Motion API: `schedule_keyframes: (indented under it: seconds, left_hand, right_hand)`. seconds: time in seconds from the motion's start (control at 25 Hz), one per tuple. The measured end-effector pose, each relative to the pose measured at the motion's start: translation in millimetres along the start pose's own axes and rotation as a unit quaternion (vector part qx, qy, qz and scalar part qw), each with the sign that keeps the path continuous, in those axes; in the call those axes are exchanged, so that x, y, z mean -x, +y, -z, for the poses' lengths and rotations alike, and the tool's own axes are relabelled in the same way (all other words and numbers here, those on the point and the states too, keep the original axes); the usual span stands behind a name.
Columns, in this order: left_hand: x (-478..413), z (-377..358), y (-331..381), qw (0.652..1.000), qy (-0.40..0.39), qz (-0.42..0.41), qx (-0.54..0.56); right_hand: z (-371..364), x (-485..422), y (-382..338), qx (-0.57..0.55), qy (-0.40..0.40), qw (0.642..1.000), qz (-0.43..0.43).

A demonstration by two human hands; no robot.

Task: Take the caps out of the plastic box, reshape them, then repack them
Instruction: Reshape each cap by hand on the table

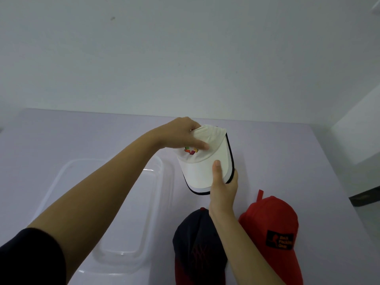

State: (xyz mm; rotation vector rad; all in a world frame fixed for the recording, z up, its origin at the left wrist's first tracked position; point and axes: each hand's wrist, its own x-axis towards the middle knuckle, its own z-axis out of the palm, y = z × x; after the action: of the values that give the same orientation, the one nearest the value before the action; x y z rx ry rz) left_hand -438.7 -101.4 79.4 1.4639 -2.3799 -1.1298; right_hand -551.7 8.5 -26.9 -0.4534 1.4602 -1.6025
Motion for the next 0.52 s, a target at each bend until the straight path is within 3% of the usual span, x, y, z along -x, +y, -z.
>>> schedule_keyframes:
  seconds: [0.2, 0.52]
  left_hand:
    - [1, -9, -2, 0.991, 0.105, -0.01, 0.083]
    - [1, -24, 2, 0.976, 0.214, 0.006, 0.049]
  right_hand:
    - [1, -6, -4, 0.006, 0.005, 1.0, 0.006]
    - [1, -8, -7, 0.02, 0.001, 1.0, -0.001]
